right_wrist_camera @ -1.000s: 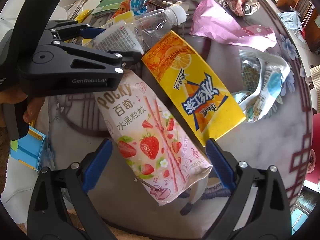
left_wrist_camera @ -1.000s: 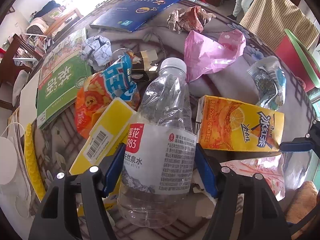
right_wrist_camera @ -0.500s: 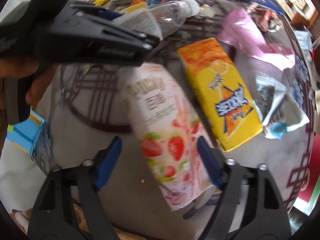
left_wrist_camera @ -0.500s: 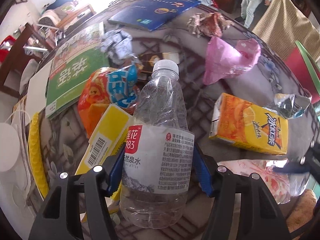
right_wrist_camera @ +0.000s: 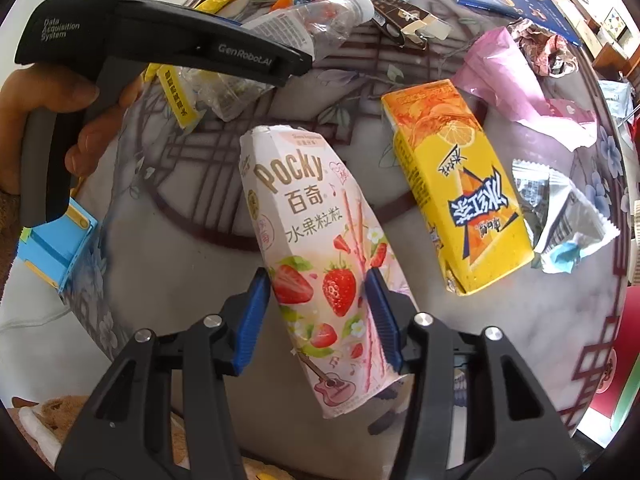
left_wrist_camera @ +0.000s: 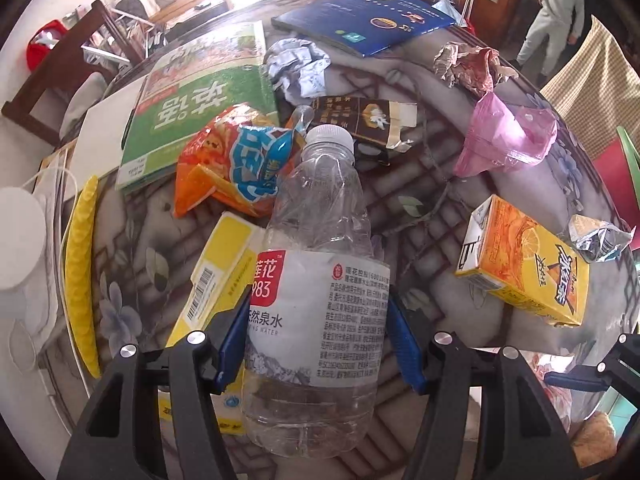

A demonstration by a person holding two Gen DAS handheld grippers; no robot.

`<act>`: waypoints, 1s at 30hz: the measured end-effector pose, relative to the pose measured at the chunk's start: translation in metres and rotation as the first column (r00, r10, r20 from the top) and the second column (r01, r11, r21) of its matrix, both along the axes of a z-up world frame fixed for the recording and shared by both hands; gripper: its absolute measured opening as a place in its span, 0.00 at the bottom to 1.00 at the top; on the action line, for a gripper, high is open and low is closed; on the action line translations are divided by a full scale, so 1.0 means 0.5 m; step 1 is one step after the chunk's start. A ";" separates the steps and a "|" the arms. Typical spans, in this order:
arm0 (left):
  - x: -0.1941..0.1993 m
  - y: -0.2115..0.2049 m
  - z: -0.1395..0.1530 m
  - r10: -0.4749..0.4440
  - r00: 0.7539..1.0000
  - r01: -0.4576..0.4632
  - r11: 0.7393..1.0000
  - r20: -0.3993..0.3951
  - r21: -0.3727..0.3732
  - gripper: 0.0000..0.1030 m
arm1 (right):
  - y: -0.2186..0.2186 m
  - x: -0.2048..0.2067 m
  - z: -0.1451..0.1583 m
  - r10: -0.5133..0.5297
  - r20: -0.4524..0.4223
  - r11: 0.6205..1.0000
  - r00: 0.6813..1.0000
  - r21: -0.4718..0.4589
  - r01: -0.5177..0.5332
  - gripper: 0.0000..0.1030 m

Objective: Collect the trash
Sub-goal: 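Grasp clear water bottle with left tool while right tool grasps pink Pocky box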

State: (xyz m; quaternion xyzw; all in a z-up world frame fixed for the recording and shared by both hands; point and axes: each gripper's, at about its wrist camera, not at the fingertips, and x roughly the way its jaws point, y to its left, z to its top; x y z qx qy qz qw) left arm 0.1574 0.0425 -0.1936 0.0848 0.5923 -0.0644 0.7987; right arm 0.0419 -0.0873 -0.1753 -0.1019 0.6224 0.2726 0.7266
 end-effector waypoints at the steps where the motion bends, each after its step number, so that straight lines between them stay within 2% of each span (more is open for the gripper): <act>1: -0.003 0.001 -0.002 0.002 1.000 -0.002 1.000 -0.002 0.002 0.57 | 0.001 -0.002 0.000 0.002 0.004 1.000 1.000 -0.003 -0.002 0.47; 6: -0.011 0.018 -0.002 0.041 0.999 -0.041 0.999 0.001 -0.010 0.57 | 0.017 -0.012 0.000 0.006 0.024 1.000 1.000 -0.004 -0.006 0.45; 14: -0.031 0.060 0.037 0.173 0.983 -0.167 0.982 0.062 -0.091 0.57 | -0.012 0.004 0.042 -0.050 0.084 0.998 0.995 0.047 0.046 0.24; 21: -0.062 0.082 0.084 0.269 0.955 -0.245 0.953 0.123 -0.176 0.57 | -0.044 0.011 0.072 -0.101 0.119 0.992 0.988 0.085 0.092 0.22; 30: -0.102 0.083 0.122 0.319 0.930 -0.277 0.934 0.180 -0.224 0.57 | -0.072 0.008 0.074 -0.155 0.113 0.984 0.981 0.108 0.143 0.22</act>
